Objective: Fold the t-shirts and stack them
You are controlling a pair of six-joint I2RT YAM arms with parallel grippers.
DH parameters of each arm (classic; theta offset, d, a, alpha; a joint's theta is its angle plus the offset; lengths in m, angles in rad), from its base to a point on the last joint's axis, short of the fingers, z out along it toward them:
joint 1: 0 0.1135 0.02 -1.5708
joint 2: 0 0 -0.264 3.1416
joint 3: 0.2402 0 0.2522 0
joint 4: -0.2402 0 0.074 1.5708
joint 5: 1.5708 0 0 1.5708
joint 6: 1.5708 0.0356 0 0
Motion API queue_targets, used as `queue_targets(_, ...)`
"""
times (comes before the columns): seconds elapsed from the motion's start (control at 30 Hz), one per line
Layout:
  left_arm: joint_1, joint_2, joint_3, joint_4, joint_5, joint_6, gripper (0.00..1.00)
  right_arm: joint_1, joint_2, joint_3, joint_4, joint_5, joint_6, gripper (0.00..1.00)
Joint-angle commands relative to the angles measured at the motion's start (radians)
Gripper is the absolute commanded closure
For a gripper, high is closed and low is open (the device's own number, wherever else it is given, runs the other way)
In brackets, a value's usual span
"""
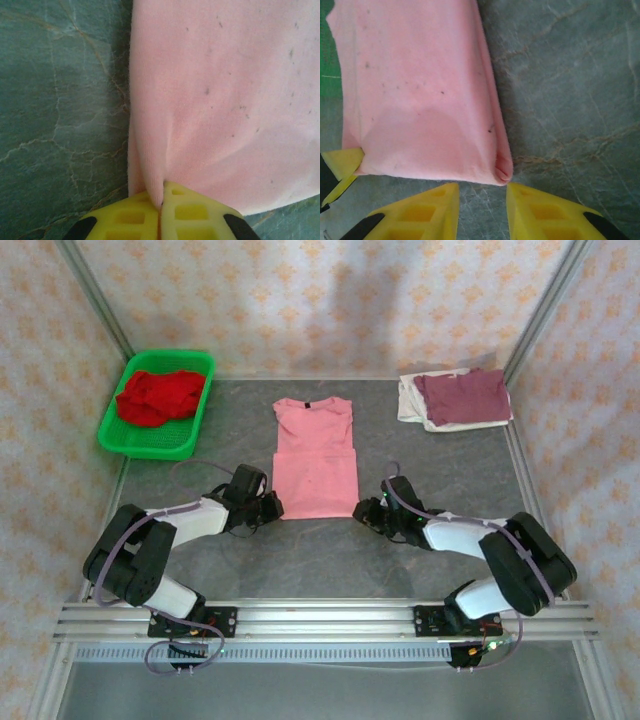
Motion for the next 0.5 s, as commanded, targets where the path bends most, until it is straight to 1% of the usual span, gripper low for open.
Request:
queue_targets(0.0, -0.008, -0.005, -0.011, 0.003, -0.034, 0.018, 0.97, -0.004, 0.033, -0.01, 0.088, -0.043, 0.044, 0.68)
queue_targets(0.17, -0.008, -0.003, -0.02, 0.011, -0.032, 0.016, 1.0, -0.004, 0.083, 0.009, 0.144, -0.058, 0.07, 0.66)
queue_targets(0.33, -0.008, -0.015, -0.026, 0.003, -0.038, 0.022, 1.0, -0.004, 0.118, 0.026, 0.181, -0.039, 0.089, 0.66)
queue_targets(0.43, -0.008, -0.024, -0.026, -0.003, -0.039, 0.024, 1.0, -0.004, 0.13, 0.044, 0.182, -0.032, 0.097, 0.75)
queue_targets(0.47, -0.009, -0.028, -0.025, -0.008, -0.04, 0.025, 1.0, -0.004, 0.129, 0.049, 0.182, -0.029, 0.105, 0.76)
